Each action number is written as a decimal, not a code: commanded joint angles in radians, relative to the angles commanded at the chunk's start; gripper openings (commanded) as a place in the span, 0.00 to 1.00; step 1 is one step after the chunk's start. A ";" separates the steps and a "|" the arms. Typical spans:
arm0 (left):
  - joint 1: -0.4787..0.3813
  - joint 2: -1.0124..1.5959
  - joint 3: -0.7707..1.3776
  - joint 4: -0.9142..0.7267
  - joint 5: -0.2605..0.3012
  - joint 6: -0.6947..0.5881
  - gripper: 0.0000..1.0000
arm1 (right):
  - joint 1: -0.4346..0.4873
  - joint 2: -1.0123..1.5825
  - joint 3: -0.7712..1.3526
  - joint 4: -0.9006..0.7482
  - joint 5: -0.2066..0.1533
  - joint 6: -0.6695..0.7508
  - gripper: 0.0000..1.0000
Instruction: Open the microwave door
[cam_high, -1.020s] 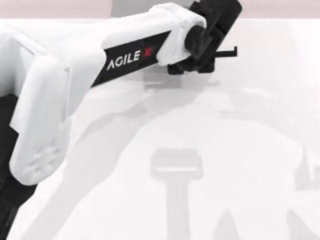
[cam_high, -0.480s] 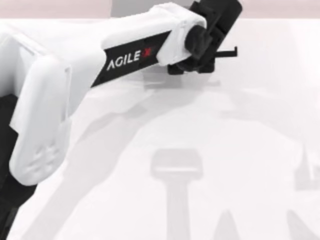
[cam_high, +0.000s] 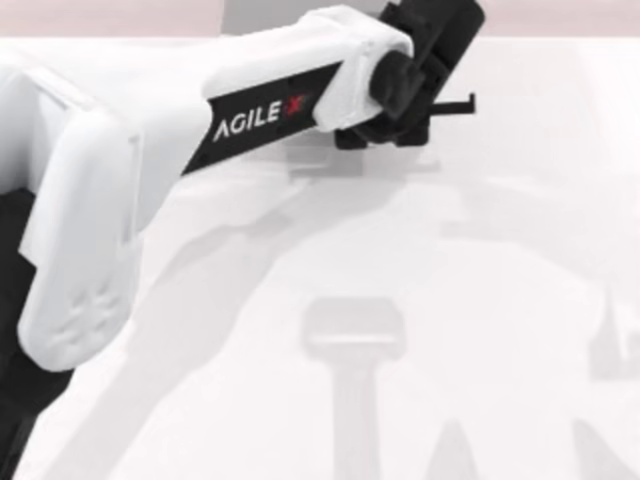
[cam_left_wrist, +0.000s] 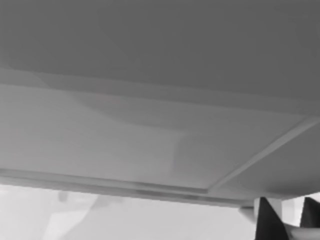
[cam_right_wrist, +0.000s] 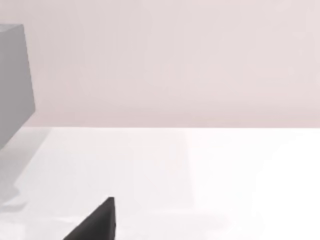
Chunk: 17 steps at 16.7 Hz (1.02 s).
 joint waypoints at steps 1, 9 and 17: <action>0.001 -0.005 -0.010 0.005 0.003 0.006 0.00 | 0.000 0.000 0.000 0.000 0.000 0.000 1.00; 0.009 -0.062 -0.093 0.059 0.024 0.055 0.00 | 0.000 0.000 0.000 0.000 0.000 0.000 1.00; 0.009 -0.062 -0.093 0.059 0.024 0.055 0.00 | 0.000 0.000 0.000 0.000 0.000 0.000 1.00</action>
